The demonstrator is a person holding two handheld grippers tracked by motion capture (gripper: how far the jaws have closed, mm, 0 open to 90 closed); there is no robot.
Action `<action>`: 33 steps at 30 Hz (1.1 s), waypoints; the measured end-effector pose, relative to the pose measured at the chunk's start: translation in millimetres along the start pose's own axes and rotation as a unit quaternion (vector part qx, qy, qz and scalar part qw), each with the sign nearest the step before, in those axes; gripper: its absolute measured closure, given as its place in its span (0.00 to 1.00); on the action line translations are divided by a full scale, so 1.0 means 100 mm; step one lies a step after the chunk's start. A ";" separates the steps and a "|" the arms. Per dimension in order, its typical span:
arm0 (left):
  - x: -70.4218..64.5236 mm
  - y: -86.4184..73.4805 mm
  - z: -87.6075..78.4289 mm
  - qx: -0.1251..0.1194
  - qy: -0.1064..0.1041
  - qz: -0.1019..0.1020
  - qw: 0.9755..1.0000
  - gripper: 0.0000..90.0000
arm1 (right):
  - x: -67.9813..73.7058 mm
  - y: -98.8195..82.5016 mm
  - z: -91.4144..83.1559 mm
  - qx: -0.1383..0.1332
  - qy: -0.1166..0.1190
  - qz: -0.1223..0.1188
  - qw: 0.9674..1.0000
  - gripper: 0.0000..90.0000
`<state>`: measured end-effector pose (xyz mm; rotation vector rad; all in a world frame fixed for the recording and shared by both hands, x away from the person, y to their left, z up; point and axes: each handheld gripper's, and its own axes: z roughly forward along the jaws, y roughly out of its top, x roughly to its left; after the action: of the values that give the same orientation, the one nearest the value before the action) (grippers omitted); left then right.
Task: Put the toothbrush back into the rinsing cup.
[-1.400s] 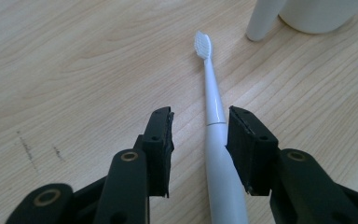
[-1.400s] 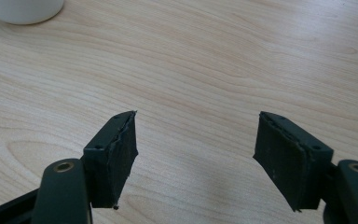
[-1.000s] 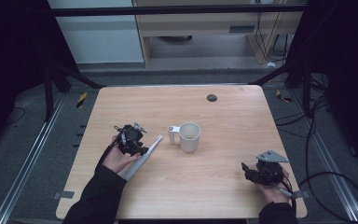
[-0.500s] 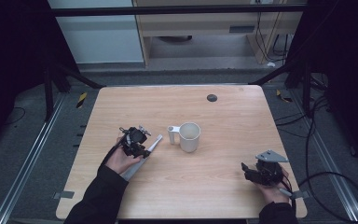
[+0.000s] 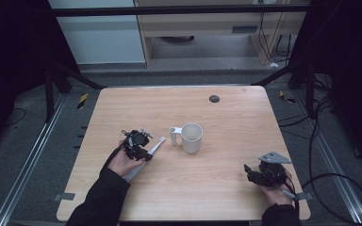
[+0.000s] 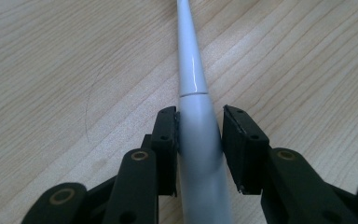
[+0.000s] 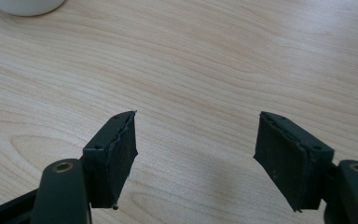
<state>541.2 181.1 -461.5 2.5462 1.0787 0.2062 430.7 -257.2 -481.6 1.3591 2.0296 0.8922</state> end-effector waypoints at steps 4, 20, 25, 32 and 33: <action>0.00 -0.01 0.01 0.004 -0.003 0.000 1.000 0.72 | 0.00 0.00 0.00 0.002 0.001 0.000 1.000 0.32; 0.01 -0.02 0.05 0.016 -0.009 -0.002 1.000 0.74 | 0.00 0.00 0.00 0.001 0.001 0.001 1.000 0.32; 0.00 -0.02 0.03 0.014 -0.006 0.004 1.000 0.74 | 0.00 0.00 0.00 0.000 -0.001 0.001 1.000 0.32; 0.02 -0.04 -0.15 -0.012 -0.019 -0.006 1.000 0.74 | -0.01 0.00 0.00 0.001 -0.002 0.004 1.000 0.32; 0.02 -0.04 -0.18 -0.014 -0.020 -0.005 1.000 0.74 | -0.02 -0.01 -0.01 0.001 -0.003 0.002 1.000 0.32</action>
<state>535.1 190.3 -446.5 2.5082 1.0660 0.1648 430.6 -259.1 -481.6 1.3657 2.0246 0.8880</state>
